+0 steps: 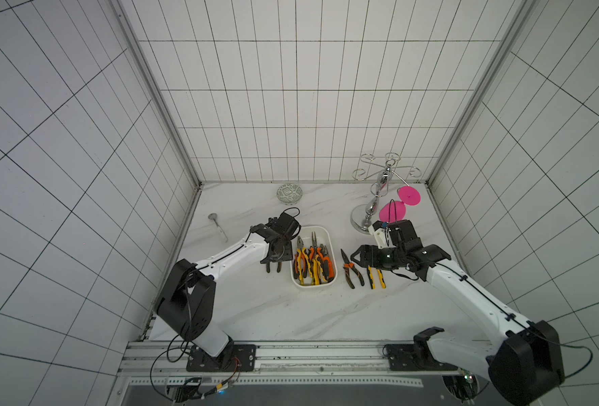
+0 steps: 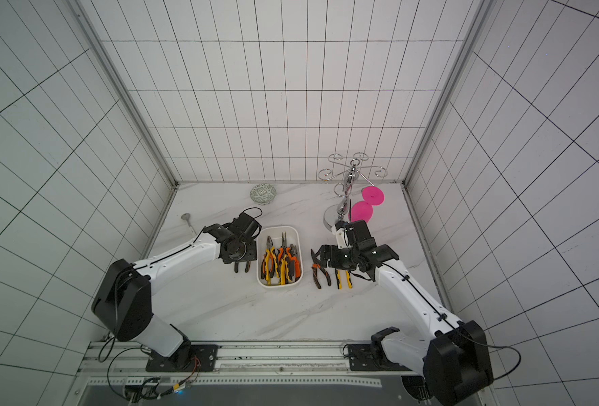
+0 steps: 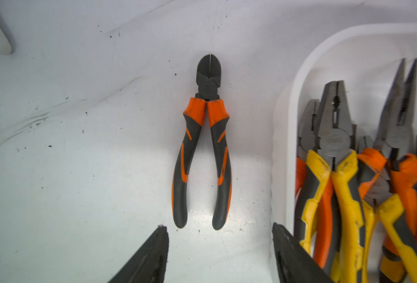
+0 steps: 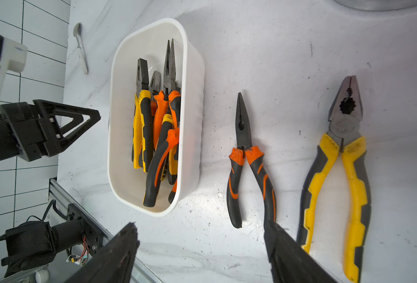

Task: Take the pliers out of the storage box
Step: Place the pliers at the center of the board, then pick up the pliers from the storage box.

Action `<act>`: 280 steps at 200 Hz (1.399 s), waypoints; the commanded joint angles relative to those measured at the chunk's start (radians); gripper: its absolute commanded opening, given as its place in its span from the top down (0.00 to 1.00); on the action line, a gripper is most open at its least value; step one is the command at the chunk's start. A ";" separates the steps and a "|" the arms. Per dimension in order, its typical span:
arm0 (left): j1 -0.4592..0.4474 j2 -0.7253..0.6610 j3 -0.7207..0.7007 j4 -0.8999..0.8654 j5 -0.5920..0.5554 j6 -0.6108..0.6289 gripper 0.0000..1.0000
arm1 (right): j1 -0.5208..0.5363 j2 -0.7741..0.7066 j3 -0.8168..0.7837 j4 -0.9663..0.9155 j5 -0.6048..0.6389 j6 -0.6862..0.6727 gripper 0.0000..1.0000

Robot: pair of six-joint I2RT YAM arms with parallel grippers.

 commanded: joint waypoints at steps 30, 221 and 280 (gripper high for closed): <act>-0.098 0.019 0.112 -0.006 0.000 -0.046 0.38 | 0.010 -0.003 0.033 0.000 -0.007 0.002 0.16; -0.144 0.323 0.248 0.064 0.175 -0.110 0.72 | 0.010 -0.010 0.024 -0.013 0.004 -0.006 0.16; -0.143 0.378 0.263 0.058 0.175 -0.122 0.76 | 0.010 -0.015 0.022 -0.013 0.008 -0.008 0.16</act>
